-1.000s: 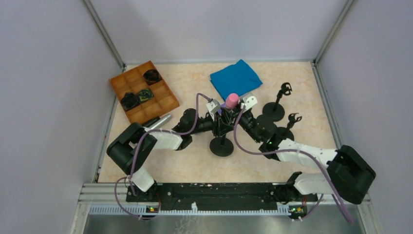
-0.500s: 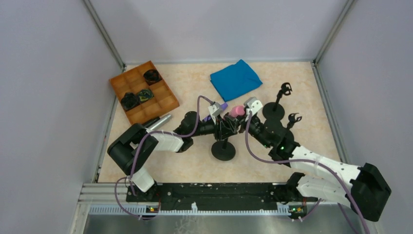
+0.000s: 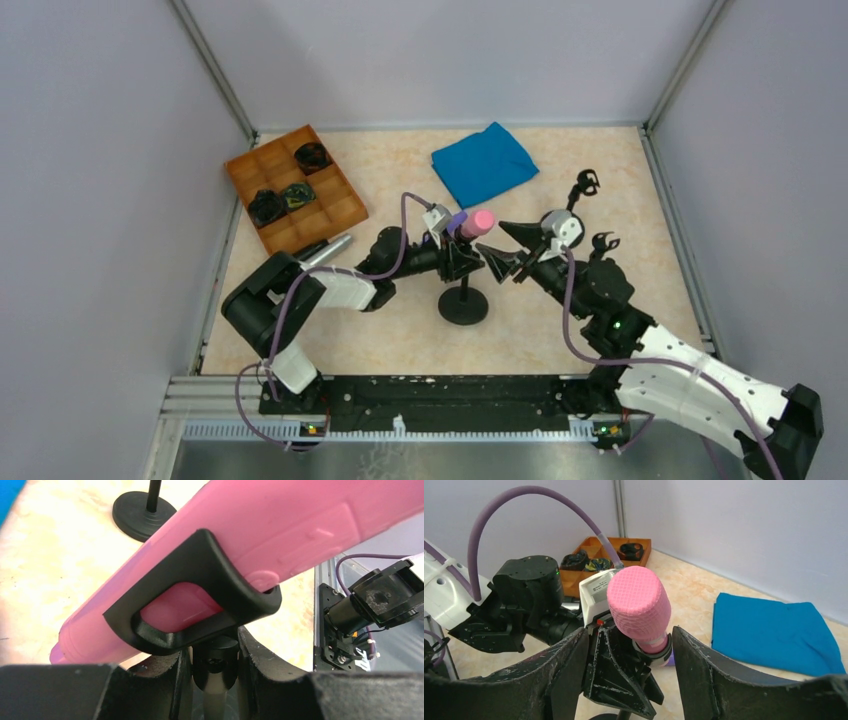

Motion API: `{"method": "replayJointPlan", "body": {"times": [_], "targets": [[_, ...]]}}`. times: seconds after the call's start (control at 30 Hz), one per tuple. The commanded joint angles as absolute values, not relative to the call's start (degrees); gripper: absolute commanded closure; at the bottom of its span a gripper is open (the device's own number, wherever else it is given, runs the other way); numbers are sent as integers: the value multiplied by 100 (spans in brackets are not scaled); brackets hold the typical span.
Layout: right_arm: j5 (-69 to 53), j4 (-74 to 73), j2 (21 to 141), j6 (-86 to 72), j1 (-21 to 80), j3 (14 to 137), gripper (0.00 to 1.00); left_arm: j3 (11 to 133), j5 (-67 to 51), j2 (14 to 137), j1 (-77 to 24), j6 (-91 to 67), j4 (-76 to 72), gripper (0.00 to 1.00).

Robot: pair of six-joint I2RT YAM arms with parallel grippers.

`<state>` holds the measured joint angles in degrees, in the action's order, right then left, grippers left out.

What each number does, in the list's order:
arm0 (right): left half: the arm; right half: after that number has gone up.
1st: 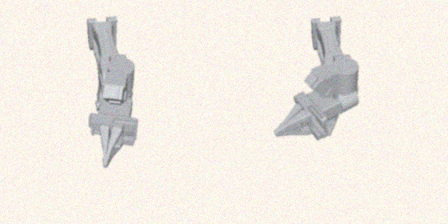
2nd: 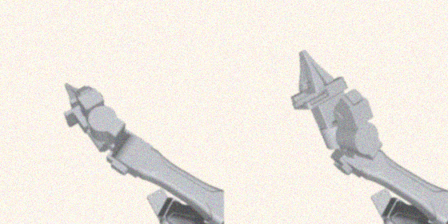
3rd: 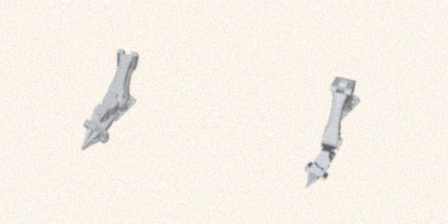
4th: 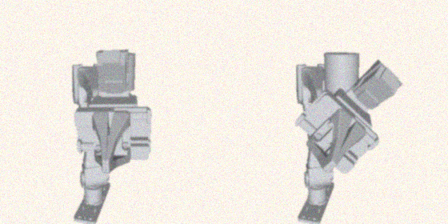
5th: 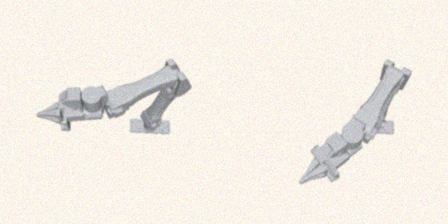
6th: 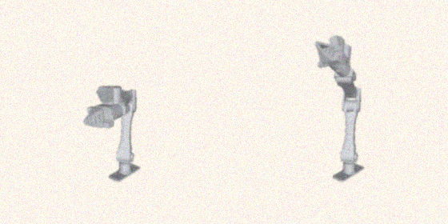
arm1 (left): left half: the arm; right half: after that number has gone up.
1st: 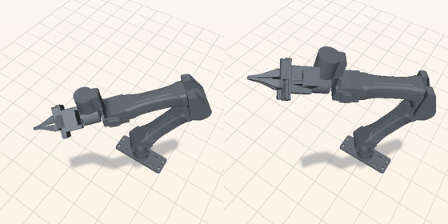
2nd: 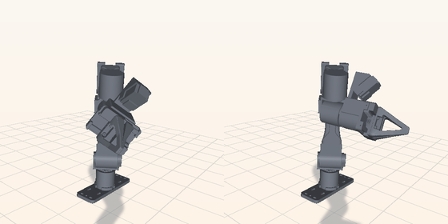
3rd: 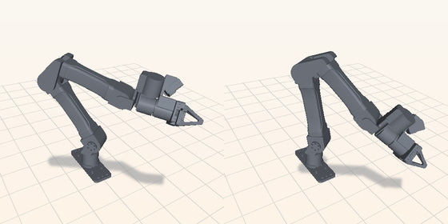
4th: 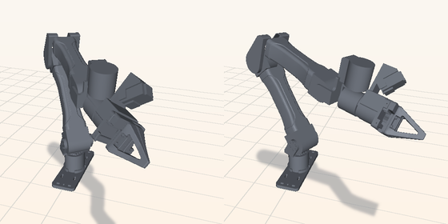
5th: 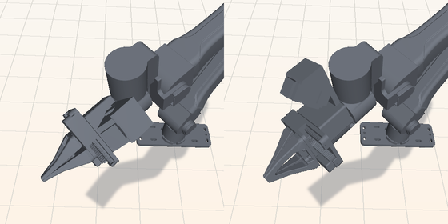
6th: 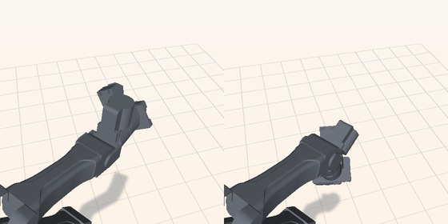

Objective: Attach the microphones to the stand

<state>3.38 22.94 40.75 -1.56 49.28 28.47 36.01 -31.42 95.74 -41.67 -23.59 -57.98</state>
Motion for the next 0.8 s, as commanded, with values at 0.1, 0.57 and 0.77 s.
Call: {"method": "replayJointPlan", "body": {"times": [0.1,0.57,0.77], "targets": [[725,1942,3322,-176,5053,2537,38,3933,-2750,8810,-4131,-1869,-5630,100],[487,2635,2810,-86,5052,1982,40,4419,-2394,7946,-3976,-1059,-4643,100],[431,3045,2687,-26,5046,1731,41,4554,-2574,7485,-3968,-210,-4651,100]]}}
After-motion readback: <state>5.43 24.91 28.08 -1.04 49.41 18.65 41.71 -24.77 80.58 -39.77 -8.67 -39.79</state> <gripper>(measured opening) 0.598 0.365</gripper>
